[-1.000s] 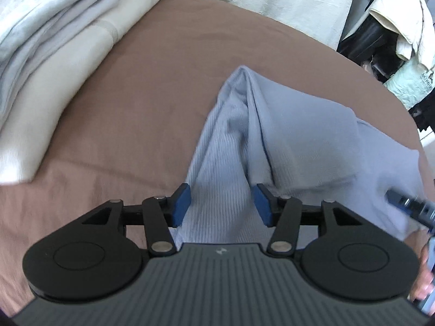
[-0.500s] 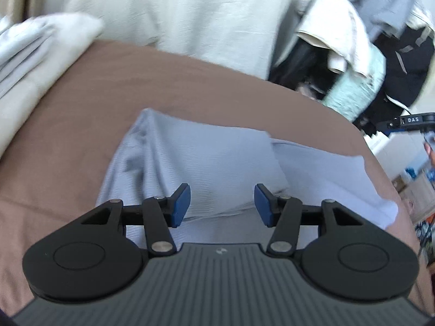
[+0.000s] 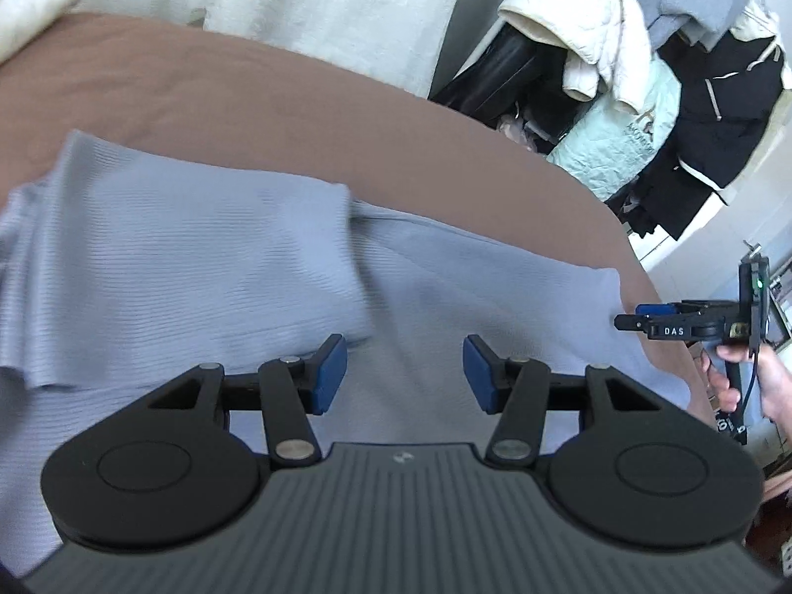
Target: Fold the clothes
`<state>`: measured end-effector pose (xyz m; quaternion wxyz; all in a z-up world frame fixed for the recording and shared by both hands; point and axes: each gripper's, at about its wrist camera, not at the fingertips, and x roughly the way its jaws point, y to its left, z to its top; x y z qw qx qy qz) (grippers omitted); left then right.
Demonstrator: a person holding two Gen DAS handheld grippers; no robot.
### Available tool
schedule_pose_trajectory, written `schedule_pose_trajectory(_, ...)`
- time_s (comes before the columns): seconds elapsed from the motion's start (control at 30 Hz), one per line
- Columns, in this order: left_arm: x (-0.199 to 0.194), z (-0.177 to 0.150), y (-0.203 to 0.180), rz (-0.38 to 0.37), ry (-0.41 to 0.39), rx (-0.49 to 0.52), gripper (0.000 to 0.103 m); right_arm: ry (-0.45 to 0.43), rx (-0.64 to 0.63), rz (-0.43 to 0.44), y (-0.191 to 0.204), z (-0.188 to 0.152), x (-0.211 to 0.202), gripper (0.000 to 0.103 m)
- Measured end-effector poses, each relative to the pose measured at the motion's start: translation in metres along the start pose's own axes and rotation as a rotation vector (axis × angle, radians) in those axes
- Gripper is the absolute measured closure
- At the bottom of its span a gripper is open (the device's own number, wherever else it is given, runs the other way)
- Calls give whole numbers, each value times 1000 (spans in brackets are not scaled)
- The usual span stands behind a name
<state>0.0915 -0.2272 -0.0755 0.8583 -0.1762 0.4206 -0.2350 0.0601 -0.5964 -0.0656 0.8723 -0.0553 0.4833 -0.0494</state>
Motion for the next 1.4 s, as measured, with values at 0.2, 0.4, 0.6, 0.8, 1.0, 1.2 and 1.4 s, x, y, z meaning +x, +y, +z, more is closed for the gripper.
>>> schedule_pose_trajectory(0.2,19,1,-26,128,-66,65,54,-92,107,82,-39,-7,32,42)
schedule_pose_trajectory(0.4,15,-15,-14,140,-26,50,54,-249,8,97,-30,-4,43,96)
schedule_pose_trajectory(0.6,13,-29,-13,165,-9,81,53,-346,8,-23,-29,15,26,99)
schedule_pose_trajectory(0.8,9,-36,-16,180,20,95,52,-214,-6,-231,-18,35,37,80)
schedule_pose_trajectory(1.0,0,-42,-13,190,43,78,52,-183,394,170,-28,0,-12,61)
schedule_pose_trajectory(1.2,-18,-53,-9,236,77,76,51,134,145,-85,-8,-71,-17,48)
schedule_pose_trajectory(1.4,-58,-64,12,334,93,60,45,151,454,-32,-33,-113,-58,39)
